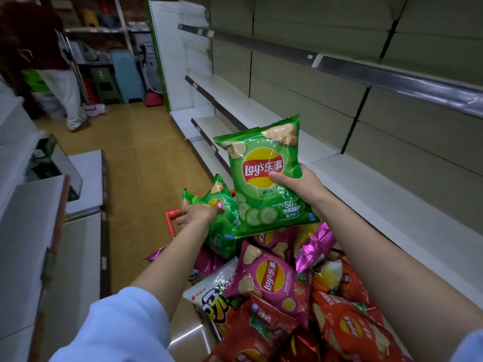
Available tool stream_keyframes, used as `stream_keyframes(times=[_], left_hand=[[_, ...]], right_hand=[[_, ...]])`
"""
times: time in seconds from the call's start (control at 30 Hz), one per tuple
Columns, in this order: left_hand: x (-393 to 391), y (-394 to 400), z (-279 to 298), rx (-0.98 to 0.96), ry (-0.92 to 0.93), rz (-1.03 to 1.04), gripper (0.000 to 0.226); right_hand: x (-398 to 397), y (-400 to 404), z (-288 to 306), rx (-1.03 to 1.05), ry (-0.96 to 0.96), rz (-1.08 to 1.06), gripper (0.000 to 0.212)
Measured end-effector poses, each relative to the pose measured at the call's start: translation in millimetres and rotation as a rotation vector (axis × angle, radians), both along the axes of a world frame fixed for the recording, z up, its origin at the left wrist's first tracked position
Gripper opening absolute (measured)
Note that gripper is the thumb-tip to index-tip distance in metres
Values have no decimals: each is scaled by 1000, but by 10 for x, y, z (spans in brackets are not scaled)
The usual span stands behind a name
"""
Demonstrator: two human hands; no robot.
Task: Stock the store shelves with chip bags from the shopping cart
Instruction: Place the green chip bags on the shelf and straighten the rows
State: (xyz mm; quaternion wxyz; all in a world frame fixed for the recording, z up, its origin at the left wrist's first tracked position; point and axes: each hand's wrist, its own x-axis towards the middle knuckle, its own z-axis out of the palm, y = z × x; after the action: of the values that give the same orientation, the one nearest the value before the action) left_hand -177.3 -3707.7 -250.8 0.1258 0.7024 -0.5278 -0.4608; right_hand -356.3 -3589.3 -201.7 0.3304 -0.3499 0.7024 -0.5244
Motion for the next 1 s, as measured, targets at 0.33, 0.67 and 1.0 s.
stream_keyframes(times=[0.33,0.67,1.0], left_hand=[[-54,165,-90,-102,139,31,101],[-76,644,432,-195,280,-127,53],[-435,2068,961,9,712,-520,15]], right_hand=[[-71,388,66,-42,-60,-59,59],[-1,1262,407,-89,-161,-76,54],[272,2621,863,-129,-362,9,47]])
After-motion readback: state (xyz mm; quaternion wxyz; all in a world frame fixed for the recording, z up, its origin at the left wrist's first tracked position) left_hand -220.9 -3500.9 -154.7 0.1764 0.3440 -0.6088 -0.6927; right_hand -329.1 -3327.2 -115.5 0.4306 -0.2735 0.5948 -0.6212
